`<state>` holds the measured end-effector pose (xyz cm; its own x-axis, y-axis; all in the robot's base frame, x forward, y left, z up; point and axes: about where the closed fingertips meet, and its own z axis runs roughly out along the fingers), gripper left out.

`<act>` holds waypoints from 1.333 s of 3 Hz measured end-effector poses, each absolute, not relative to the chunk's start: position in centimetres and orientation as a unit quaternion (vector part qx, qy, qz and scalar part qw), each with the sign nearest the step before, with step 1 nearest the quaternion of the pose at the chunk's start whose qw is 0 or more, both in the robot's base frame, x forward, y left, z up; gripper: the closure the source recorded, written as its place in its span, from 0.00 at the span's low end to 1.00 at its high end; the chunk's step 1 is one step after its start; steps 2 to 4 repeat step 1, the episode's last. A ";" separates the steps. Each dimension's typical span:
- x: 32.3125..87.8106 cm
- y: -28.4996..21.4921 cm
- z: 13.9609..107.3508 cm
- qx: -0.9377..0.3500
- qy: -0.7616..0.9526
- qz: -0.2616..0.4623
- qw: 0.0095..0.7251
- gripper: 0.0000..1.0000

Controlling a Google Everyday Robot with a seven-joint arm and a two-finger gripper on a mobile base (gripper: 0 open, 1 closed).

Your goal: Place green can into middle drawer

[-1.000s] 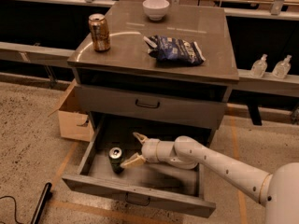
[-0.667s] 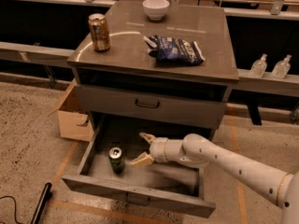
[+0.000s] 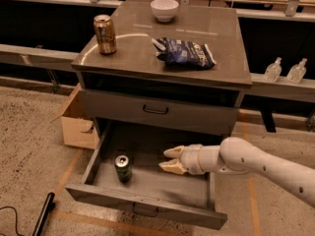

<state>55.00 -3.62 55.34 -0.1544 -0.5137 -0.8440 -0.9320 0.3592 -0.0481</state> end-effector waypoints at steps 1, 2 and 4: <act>51.1 -10.0 58.5 -0.442 0.800 0.210 0.347 0.49; 51.1 -10.0 58.5 -0.442 0.800 0.210 0.347 0.49; 51.1 -10.0 58.5 -0.442 0.800 0.210 0.347 0.49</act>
Offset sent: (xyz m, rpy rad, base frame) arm 0.0000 0.0000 0.0000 0.0000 0.0000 0.0000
